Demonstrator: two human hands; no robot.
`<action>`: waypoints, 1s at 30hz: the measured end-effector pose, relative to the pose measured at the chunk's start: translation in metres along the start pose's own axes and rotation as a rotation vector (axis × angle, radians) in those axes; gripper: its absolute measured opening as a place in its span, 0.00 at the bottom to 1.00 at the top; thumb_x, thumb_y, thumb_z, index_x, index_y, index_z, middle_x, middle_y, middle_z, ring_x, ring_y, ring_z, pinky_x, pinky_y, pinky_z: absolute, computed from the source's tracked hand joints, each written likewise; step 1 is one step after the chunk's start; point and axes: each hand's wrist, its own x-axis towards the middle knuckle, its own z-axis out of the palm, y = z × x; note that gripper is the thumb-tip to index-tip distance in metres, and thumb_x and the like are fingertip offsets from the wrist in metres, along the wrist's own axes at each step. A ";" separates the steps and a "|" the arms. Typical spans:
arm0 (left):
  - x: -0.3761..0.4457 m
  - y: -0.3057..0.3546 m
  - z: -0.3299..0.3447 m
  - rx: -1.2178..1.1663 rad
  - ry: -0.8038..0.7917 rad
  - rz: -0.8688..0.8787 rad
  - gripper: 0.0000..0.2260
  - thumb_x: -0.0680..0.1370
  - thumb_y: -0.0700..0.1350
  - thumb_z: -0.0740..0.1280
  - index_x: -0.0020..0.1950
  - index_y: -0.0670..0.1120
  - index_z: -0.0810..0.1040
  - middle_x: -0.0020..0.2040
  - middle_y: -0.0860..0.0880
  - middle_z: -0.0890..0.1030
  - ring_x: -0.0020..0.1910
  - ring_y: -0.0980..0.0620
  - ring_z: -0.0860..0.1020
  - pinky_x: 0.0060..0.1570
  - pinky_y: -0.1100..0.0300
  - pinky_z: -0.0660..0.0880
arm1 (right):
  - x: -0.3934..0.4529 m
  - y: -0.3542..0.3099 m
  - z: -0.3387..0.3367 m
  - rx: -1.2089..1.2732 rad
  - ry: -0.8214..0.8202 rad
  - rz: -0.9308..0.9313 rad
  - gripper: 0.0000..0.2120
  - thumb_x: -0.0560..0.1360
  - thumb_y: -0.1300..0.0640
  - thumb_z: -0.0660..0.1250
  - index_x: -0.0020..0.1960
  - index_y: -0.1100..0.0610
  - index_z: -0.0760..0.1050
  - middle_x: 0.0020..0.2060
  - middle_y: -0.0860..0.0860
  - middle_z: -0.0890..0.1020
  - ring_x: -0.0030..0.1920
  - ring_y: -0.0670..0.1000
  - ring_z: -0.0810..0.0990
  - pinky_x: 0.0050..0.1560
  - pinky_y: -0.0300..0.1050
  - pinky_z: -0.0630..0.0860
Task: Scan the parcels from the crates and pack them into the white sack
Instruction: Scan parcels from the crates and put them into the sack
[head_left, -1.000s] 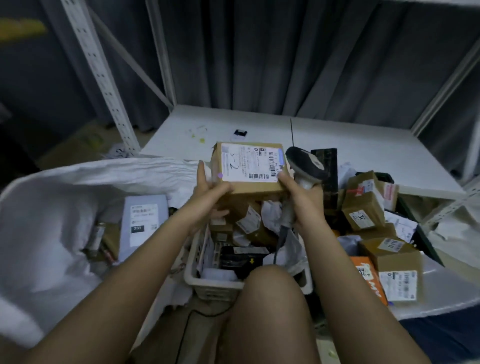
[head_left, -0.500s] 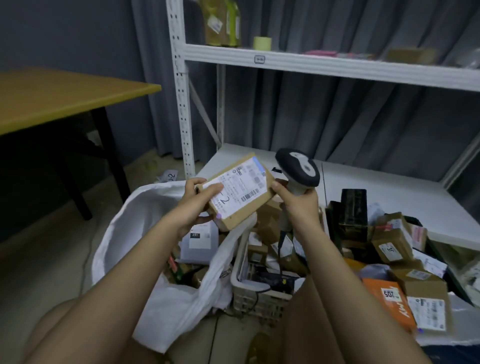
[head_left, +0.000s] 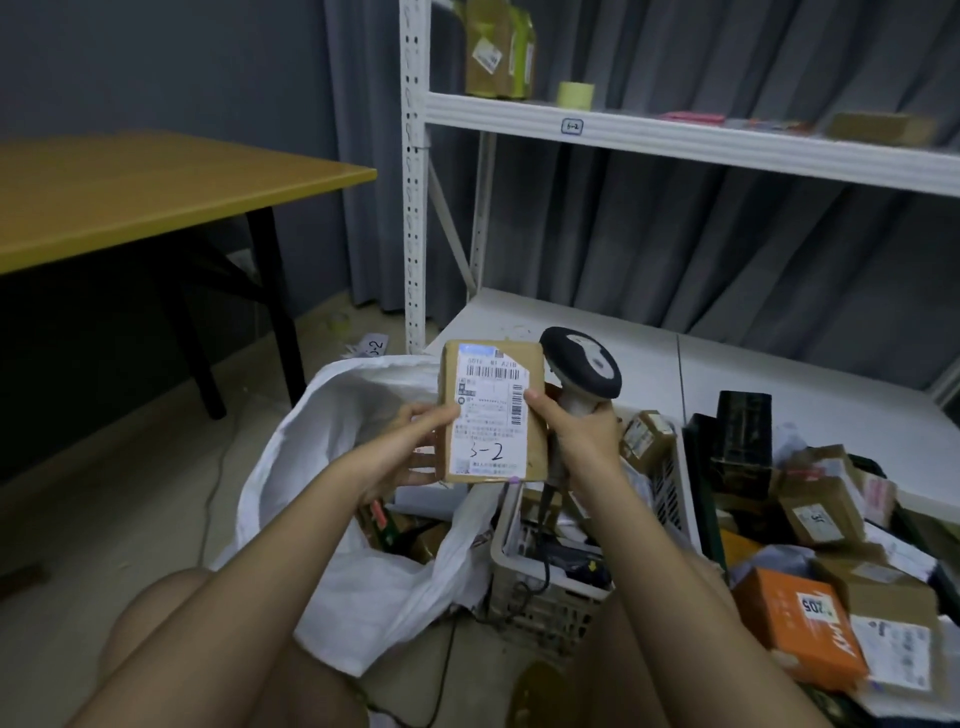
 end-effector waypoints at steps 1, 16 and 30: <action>0.000 -0.001 0.001 0.017 0.003 0.004 0.33 0.67 0.60 0.74 0.67 0.53 0.64 0.56 0.46 0.82 0.54 0.45 0.81 0.56 0.47 0.77 | 0.000 0.002 0.000 -0.019 -0.020 -0.004 0.14 0.69 0.62 0.76 0.49 0.52 0.75 0.43 0.46 0.84 0.38 0.38 0.83 0.32 0.32 0.77; 0.015 -0.045 -0.025 -0.019 0.386 0.042 0.40 0.71 0.45 0.75 0.75 0.52 0.54 0.63 0.48 0.77 0.57 0.47 0.79 0.55 0.43 0.77 | -0.017 0.040 0.002 -0.327 -0.227 0.200 0.06 0.75 0.57 0.71 0.48 0.58 0.75 0.34 0.55 0.78 0.31 0.51 0.75 0.31 0.42 0.73; 0.026 -0.058 -0.030 0.036 0.405 0.040 0.40 0.70 0.47 0.75 0.75 0.52 0.55 0.65 0.47 0.76 0.60 0.46 0.77 0.58 0.43 0.76 | -0.051 0.055 -0.004 -0.318 -0.299 0.122 0.17 0.72 0.55 0.74 0.30 0.59 0.72 0.22 0.55 0.74 0.25 0.51 0.72 0.34 0.46 0.72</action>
